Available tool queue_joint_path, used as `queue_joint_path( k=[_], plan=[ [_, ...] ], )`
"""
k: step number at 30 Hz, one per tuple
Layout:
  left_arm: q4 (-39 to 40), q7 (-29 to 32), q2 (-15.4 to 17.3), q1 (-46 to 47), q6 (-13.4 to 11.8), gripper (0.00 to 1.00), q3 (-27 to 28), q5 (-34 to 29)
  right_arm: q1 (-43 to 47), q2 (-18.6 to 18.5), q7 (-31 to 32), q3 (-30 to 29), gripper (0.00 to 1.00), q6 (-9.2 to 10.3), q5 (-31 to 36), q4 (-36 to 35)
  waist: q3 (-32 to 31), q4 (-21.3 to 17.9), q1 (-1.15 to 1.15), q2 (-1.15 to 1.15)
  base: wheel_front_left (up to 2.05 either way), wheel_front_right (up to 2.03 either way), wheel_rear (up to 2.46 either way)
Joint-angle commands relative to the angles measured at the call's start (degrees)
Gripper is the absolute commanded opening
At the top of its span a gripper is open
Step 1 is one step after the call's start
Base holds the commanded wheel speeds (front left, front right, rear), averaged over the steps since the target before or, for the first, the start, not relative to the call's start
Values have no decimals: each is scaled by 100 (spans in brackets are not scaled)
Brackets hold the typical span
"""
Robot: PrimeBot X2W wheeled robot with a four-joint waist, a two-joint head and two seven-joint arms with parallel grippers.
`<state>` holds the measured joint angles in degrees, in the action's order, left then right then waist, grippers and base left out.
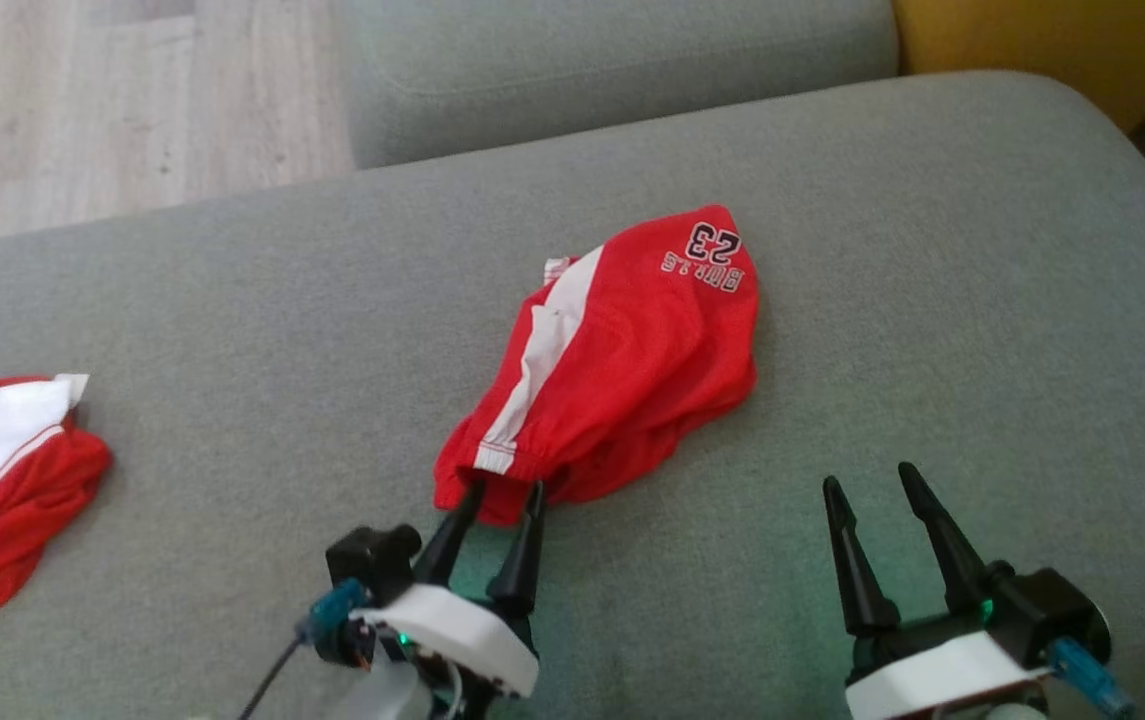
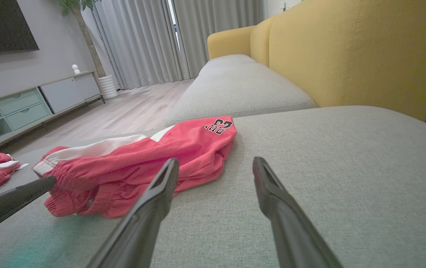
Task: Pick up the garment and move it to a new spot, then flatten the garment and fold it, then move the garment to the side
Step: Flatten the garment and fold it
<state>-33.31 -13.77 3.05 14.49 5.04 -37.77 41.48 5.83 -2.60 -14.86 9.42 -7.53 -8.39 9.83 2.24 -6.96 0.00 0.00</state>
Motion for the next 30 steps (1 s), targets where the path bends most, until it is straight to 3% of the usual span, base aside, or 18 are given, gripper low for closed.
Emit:
queue_joint_path(
  k=[1, 11, 13, 15, 24, 30],
  plan=[
    [89, -92, -17, 350, -25, 100, 172, 42, -319, -28, -14, 127, 100, 4, 47, -206, 67, -61, 0, 0, 0, 0, 0],
    [290, -121, -17, 503, -207, 100, 720, -84, -343, -28, -14, 101, 100, 4, 161, -182, 91, -140, 0, 0, 0, 0, 0],
    [373, -121, -17, 490, -221, 35, 814, -100, -339, -28, -14, 115, 100, 4, 184, -177, 73, -147, 0, 0, 0, 0, 0],
    [442, -121, -17, 479, -229, 0, 882, -120, -332, -28, -14, 129, 100, 4, 203, -171, 57, -153, 0, 0, 0, 0, 0],
    [538, -122, -17, 564, -156, 0, 1127, -464, -354, -28, -14, 258, 100, 4, 277, -215, -1, -252, 0, 0, 0, 0, 0],
    [394, -122, 7, 1269, 114, 0, 1112, -1022, -378, -28, -14, 619, 100, 4, 127, -211, -20, -393, 0, 0, 0, 0, 0]
  ],
)
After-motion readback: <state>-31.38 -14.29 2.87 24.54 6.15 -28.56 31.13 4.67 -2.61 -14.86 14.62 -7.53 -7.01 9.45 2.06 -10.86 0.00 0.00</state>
